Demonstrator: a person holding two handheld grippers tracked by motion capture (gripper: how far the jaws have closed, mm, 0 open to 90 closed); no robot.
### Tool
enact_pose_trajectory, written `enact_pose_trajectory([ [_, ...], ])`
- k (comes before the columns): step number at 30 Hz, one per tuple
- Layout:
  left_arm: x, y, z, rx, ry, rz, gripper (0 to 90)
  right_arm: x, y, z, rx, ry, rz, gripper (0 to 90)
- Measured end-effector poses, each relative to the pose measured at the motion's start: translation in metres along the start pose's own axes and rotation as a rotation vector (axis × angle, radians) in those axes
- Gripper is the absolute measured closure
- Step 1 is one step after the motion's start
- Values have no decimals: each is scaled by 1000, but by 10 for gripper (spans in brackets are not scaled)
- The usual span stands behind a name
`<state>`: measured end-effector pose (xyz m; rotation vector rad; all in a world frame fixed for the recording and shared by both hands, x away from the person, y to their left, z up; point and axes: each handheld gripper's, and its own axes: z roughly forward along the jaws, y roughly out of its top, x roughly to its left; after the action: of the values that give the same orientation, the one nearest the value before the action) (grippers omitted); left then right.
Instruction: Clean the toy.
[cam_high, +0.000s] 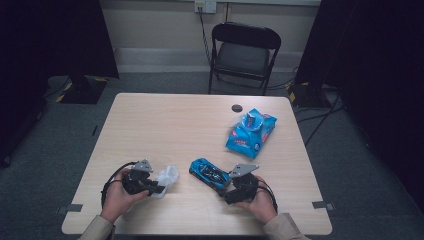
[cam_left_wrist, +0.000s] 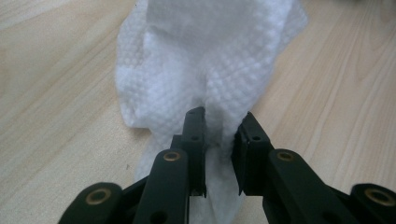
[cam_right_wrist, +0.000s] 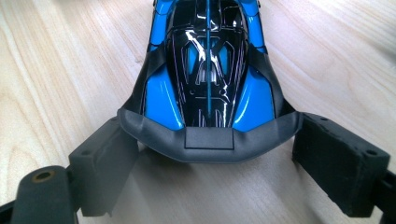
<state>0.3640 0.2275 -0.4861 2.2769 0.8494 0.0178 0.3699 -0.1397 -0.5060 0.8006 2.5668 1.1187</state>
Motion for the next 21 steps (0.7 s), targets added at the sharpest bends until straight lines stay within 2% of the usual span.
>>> enact_pose_trajectory([
  [8, 0, 0, 0, -8, -5, -10, 741, 0, 0, 0, -1, 4, 4, 138],
  [10, 0, 1, -1, -5, 1, -2, 739, 0, 0, 0, -1, 2, 1, 137],
  [17, -2, 4, -6, -30, 10, 15, 647, 0, 0, 0, -2, 1, 4, 139],
  [21, -4, 9, -16, -87, 22, 25, 590, 0, 0, 0, -2, 1, 4, 139],
])
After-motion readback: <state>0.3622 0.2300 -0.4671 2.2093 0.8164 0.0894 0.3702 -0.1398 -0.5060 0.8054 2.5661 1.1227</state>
